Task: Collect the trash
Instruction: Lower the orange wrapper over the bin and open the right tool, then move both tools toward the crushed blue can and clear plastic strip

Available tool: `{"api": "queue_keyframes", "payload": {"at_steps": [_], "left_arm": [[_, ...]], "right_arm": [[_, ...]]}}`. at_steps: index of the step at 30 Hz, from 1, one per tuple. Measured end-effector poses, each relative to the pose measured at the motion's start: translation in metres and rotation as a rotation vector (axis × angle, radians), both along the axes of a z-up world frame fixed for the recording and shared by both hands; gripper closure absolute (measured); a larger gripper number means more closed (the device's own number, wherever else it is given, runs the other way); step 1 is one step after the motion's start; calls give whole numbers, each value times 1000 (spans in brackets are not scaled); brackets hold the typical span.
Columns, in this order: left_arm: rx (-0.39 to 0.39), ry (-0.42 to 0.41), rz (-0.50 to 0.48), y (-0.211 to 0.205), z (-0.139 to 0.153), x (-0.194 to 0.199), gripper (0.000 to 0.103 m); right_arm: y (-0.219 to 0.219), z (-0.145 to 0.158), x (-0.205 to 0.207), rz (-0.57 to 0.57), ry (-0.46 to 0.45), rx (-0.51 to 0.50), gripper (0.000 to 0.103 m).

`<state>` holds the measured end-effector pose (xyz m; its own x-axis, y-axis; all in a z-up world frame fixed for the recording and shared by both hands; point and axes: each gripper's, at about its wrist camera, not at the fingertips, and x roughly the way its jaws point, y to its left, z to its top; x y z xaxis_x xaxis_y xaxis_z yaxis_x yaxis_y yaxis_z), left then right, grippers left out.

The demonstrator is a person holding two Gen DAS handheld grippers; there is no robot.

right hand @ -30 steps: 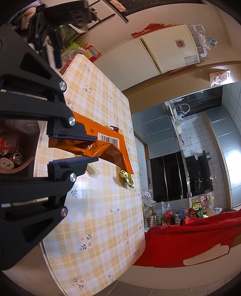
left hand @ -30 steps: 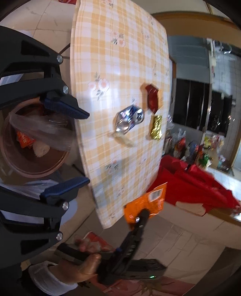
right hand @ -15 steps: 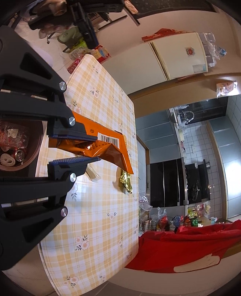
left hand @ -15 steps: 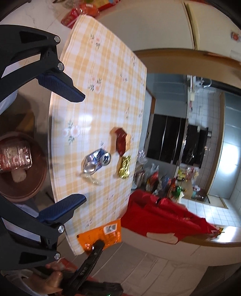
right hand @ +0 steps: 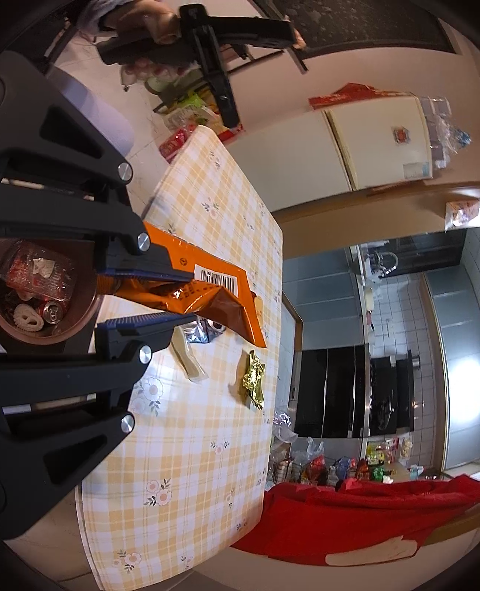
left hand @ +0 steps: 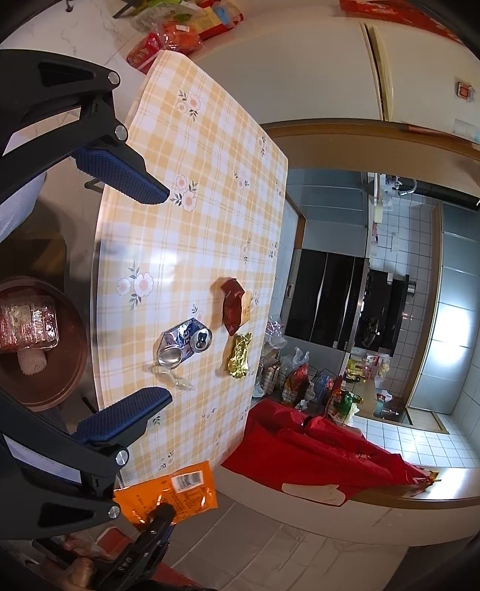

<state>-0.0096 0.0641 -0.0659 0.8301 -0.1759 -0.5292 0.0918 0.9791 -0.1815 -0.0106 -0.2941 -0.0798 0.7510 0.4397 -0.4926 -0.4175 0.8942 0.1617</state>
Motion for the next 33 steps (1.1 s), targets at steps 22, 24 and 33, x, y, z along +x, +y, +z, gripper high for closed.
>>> {"api": "queue_keyframes", "payload": {"at_steps": [22, 24, 33], "left_arm": [[-68, 41, -2, 9, -8, 4, 6], [-64, 45, -5, 9, -10, 5, 6], [-23, 86, -22, -2, -26, 22, 6]], "right_arm": [[7, -15, -6, -67, 9, -48, 6], [3, -16, -3, -83, 14, -43, 6], [-14, -24, 22, -179, 18, -66, 6]]}}
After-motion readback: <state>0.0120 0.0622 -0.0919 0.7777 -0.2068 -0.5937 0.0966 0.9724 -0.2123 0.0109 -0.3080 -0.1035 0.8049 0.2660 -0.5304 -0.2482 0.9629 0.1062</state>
